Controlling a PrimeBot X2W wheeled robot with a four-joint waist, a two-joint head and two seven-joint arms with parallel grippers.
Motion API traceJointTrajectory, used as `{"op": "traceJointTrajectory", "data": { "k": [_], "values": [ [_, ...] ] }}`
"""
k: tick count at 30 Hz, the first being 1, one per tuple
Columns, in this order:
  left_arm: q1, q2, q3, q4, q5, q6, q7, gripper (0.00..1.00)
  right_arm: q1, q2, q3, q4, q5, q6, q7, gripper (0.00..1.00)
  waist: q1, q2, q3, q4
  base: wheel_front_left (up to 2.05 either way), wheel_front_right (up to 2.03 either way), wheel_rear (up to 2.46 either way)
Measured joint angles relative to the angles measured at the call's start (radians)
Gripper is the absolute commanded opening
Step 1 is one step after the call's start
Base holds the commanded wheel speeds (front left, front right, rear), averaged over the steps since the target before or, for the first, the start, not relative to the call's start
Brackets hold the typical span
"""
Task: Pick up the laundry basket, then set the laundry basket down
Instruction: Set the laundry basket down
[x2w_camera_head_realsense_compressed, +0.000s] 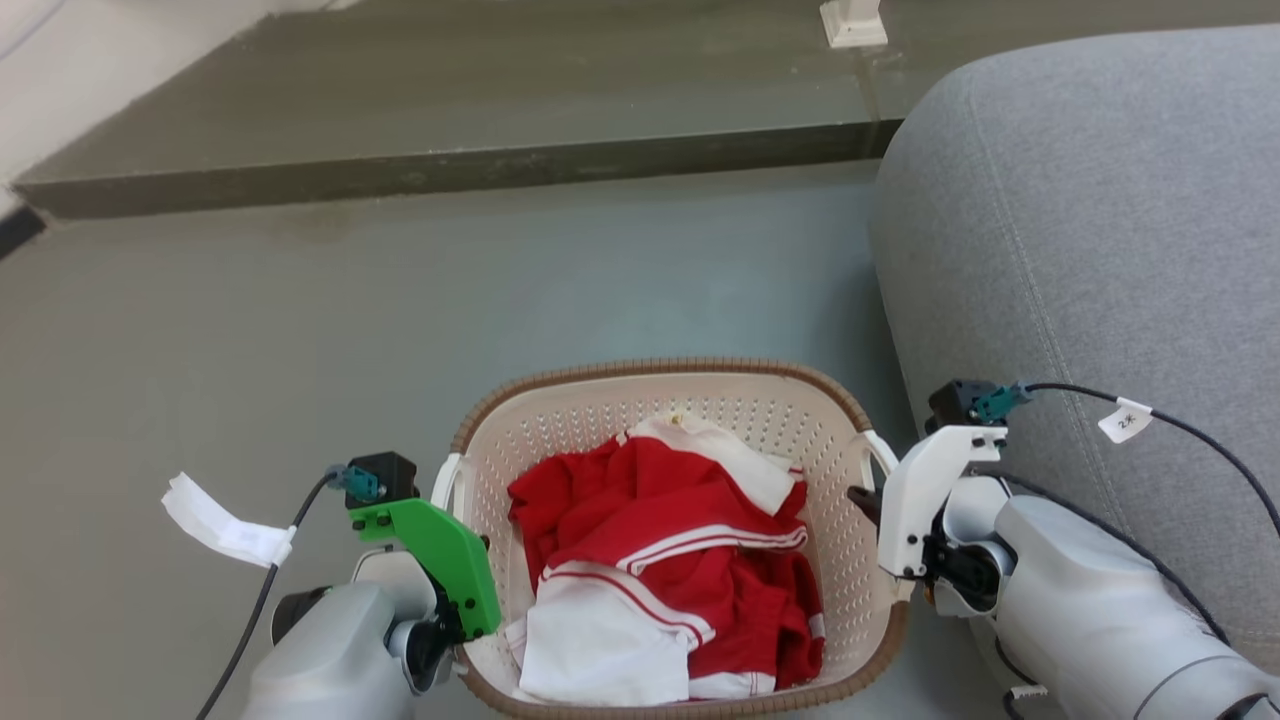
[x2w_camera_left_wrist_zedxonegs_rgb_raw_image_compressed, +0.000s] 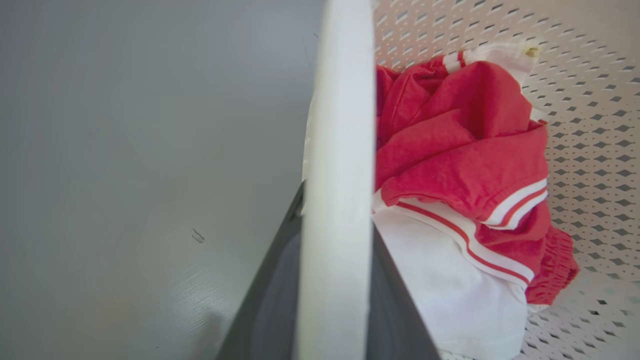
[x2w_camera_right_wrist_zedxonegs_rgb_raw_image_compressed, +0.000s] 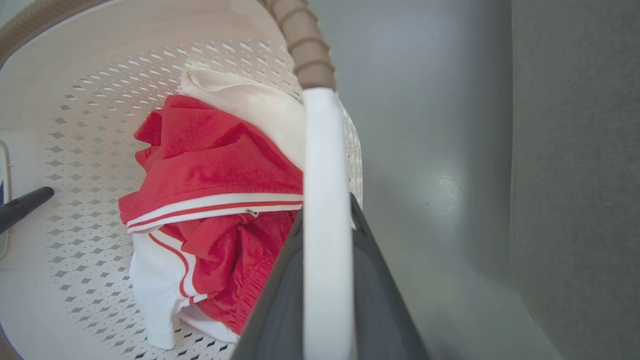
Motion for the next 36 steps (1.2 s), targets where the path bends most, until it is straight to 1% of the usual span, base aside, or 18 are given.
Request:
{"op": "traceJointTrajectory", "data": {
  "k": [5, 6, 13, 14, 19, 25, 36],
  "values": [
    [-0.034, 0.000, -0.002, -0.004, 0.000, 0.002, -0.022, 0.00, -0.025, -0.011, -0.001, -0.009, 0.003, 0.000, -0.016, 0.00, 0.0000, 0.0000, 0.052, 0.001, 0.00, 0.00, 0.00],
    [-0.040, 0.000, -0.001, -0.005, 0.000, 0.009, -0.030, 0.00, -0.032, -0.013, -0.001, -0.012, 0.003, 0.000, -0.018, 0.00, 0.0000, 0.0000, 0.064, 0.001, 0.00, 0.00, 0.00],
    [-0.089, 0.000, 0.002, -0.009, 0.001, 0.018, -0.087, 0.00, -0.082, -0.027, -0.002, -0.034, 0.003, 0.000, -0.066, 0.00, 0.0000, 0.0000, 0.154, 0.003, 0.00, 0.00, 0.00],
    [-0.089, 0.000, 0.002, -0.009, 0.001, 0.018, -0.087, 0.00, -0.082, -0.027, -0.002, -0.034, 0.003, 0.000, -0.066, 0.00, 0.0000, 0.0000, 0.154, 0.003, 0.00, 0.00, 0.00],
    [-0.133, 0.000, 0.002, -0.010, 0.004, 0.022, -0.112, 0.00, -0.115, -0.034, -0.007, -0.043, 0.002, 0.001, -0.098, 0.00, 0.0001, 0.0000, 0.223, 0.004, 0.00, 0.00, 0.00],
    [-0.175, 0.000, 0.003, -0.010, 0.011, 0.035, -0.162, 0.00, -0.139, -0.037, -0.023, -0.055, 0.004, 0.001, -0.156, 0.00, 0.0001, 0.0000, 0.308, 0.005, 0.00, 0.00, 0.00],
    [-0.239, 0.004, 0.020, 0.002, 0.027, 0.042, -0.252, 0.00, -0.191, -0.040, -0.021, -0.079, 0.005, 0.001, -0.247, 0.00, 0.0002, 0.0000, 0.467, 0.005, 0.00, 0.00, 0.00]
  ]
}}
